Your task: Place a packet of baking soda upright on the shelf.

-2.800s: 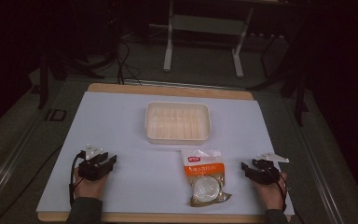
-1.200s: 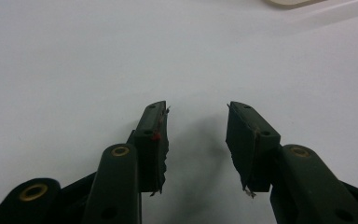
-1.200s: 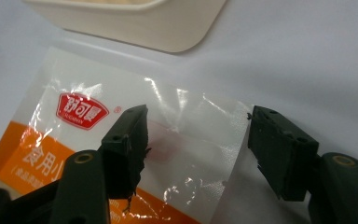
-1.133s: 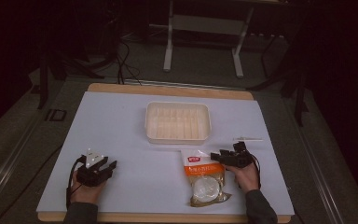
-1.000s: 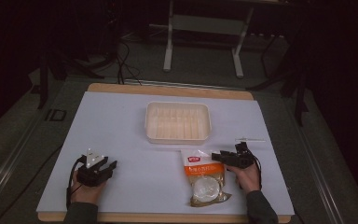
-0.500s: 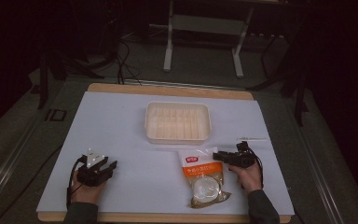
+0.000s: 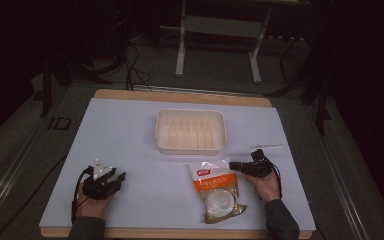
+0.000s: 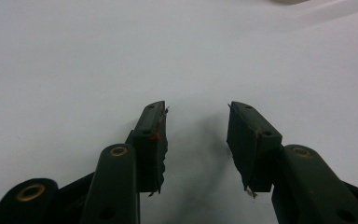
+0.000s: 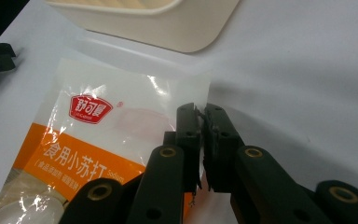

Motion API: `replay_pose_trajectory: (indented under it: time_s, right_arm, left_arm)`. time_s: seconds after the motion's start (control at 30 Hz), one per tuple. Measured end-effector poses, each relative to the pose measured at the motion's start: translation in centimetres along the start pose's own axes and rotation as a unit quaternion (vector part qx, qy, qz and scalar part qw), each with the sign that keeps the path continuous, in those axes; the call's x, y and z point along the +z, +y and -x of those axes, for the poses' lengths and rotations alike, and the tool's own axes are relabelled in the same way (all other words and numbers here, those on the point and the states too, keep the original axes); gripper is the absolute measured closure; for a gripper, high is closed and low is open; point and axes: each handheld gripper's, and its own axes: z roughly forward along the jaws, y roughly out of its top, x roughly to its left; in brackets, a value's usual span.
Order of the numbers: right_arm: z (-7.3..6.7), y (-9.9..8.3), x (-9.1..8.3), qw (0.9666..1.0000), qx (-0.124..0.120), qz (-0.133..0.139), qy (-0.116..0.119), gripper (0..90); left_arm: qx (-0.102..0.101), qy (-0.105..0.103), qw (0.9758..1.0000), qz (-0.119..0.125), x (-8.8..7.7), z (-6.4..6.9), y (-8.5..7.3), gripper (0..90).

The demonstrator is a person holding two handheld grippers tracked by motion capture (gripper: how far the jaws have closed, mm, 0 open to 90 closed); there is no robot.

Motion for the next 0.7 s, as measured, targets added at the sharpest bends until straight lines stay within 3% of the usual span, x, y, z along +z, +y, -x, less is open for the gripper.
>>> replay_pose_trajectory:
  time_s: [0.17,0.7]
  right_arm:
    - [0.1,0.0,0.1,1.0000,0.002,-0.001,0.000,84.5]
    - [0.1,2.0,2.1,0.9990,-0.011,-0.040,0.016,75.6]
  left_arm:
    - [0.000,-0.001,1.0000,-0.001,0.0,0.0,0.0,56.9]
    - [0.001,-0.002,1.0000,-0.004,0.1,0.0,0.0,56.4]
